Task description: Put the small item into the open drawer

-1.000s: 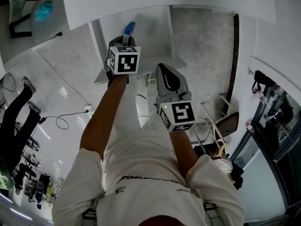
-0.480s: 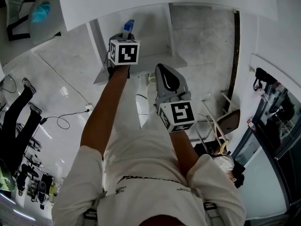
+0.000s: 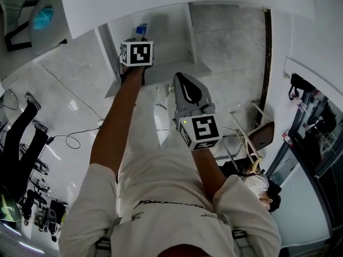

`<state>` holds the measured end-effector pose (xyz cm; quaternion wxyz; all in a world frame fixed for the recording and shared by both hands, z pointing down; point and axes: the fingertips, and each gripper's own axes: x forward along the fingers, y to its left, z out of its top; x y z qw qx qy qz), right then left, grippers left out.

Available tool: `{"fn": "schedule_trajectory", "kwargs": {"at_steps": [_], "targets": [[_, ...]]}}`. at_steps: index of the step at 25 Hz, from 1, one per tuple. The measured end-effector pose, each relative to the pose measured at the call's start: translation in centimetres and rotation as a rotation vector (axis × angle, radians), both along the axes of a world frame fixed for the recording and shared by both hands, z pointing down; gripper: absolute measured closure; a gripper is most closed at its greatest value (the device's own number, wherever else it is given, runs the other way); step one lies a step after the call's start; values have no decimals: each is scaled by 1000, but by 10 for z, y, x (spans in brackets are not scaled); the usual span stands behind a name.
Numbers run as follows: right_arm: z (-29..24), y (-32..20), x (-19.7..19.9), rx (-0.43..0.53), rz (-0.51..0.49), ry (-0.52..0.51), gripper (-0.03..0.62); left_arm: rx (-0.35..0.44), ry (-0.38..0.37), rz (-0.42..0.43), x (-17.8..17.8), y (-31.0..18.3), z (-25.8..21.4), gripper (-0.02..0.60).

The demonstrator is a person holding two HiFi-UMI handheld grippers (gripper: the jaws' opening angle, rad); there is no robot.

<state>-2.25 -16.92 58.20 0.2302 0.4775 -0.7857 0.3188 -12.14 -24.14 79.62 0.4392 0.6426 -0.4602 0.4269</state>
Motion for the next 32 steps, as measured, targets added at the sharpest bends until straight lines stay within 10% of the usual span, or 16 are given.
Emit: {"fn": "schedule_trajectory", "kwargs": {"at_steps": [32], "targets": [[3, 7, 12, -10, 27, -13, 599, -8, 71, -43, 12, -8, 3, 420]]}}
